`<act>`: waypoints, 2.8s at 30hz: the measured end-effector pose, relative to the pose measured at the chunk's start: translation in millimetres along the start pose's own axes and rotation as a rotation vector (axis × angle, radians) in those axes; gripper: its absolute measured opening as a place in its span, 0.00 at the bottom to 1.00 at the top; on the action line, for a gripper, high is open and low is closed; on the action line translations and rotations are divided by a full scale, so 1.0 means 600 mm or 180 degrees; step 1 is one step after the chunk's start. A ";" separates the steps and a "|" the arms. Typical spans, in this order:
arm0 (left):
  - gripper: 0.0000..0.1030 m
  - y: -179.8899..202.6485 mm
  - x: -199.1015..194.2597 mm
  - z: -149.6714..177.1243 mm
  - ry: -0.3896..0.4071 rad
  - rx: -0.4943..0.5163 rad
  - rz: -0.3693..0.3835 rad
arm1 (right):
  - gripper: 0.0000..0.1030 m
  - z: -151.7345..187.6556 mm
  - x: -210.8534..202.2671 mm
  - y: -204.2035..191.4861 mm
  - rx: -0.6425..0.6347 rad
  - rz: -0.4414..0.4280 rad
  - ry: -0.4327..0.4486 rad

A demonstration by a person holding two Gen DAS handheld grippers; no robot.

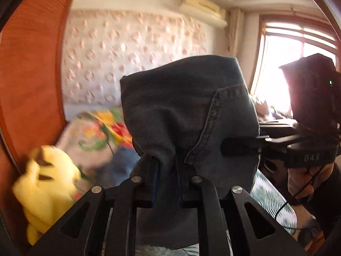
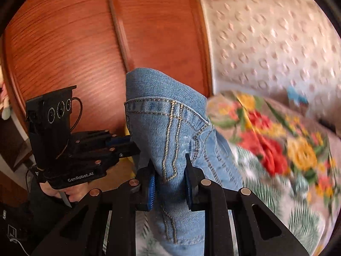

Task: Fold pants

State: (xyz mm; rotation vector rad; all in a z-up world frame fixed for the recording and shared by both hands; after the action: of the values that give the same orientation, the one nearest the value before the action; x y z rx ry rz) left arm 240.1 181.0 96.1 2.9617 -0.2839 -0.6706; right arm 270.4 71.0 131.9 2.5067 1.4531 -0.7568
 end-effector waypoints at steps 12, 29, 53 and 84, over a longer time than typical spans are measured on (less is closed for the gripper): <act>0.14 -0.151 0.045 -0.047 -0.0164 0.0137 -0.0786 | 0.21 -0.048 0.169 0.053 0.0483 -0.0746 0.0195; 0.14 -0.180 0.299 0.065 -0.0929 0.0092 -0.0710 | 0.55 0.044 0.383 0.233 0.0708 0.0335 -0.0393; 0.16 -0.205 0.373 0.125 -0.1185 -0.0179 -0.0704 | 0.14 0.015 0.476 0.178 0.0694 0.0785 -0.0538; 0.86 0.009 0.075 0.015 -0.0124 0.0267 -0.0743 | 0.35 0.123 -0.038 -0.135 0.0365 0.1135 0.0408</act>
State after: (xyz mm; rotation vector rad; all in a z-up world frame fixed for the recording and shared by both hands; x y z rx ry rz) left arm 275.0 166.4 70.0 3.0946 0.0336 -0.7590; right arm 167.0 68.4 89.1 2.8355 0.9723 -0.6396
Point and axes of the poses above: each gripper's, at about its wrist camera, not at the fingertips, and x roughly the way its jaws point, y to its right, z to its underside, the point moved 6 cm from there along x, roughly the way its jaws point, and after that the axes turned 4 degrees about -z, right-handed, at the moved point
